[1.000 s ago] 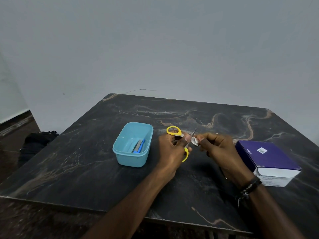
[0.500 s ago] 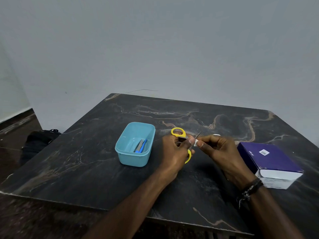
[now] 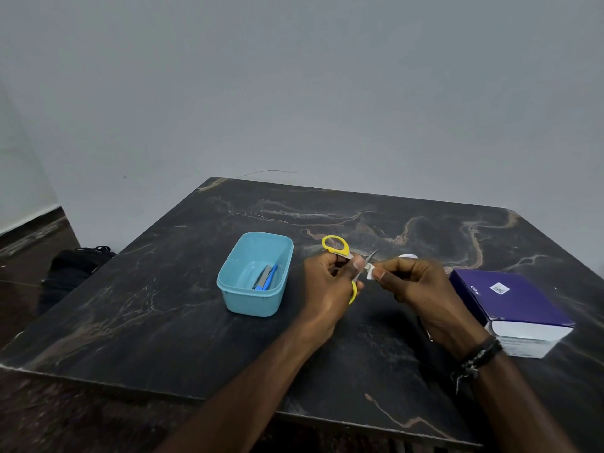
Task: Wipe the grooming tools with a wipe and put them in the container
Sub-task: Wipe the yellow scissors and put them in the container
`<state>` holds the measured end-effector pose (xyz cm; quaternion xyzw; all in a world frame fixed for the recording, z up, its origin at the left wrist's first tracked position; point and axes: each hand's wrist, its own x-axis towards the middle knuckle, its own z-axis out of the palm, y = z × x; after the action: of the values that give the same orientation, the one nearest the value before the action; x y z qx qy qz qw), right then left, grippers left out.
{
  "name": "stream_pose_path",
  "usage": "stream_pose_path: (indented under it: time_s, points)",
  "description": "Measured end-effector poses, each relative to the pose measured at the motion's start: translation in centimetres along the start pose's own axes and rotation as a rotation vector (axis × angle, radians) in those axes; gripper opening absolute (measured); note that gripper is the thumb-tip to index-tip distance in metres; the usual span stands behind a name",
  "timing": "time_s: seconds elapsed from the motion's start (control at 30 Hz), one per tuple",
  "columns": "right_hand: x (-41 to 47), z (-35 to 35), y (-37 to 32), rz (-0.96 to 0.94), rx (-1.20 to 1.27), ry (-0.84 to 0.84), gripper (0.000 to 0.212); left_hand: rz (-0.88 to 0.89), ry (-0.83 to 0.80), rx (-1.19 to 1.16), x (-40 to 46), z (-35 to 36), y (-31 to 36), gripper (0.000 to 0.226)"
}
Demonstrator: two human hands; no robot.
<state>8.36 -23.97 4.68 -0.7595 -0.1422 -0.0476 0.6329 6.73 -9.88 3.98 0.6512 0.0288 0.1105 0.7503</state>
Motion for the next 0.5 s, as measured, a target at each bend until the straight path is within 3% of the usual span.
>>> stream_pose_path:
  time_s: [0.1, 0.23, 0.33, 0.5]
  points:
    - [0.3, -0.4, 0.4, 0.033, 0.026, 0.147, 0.01, 0.025, 0.057, 0.056, 0.5, -0.3, -0.5, 0.013]
    - [0.2, -0.4, 0.0, -0.083, 0.108, 0.297, 0.01, -0.027, 0.033, 0.054, 0.6, 0.1, -0.7, 0.013]
    - [0.1, 0.0, -0.1, -0.138, 0.098, 0.284, 0.016, -0.022, -0.05, 0.106, 0.2, 0.5, -0.8, 0.006]
    - [0.2, 0.7, 0.4, -0.192, -0.143, 0.16, 0.024, 0.094, -0.119, 0.122, 0.2, 0.3, -1.3, 0.006]
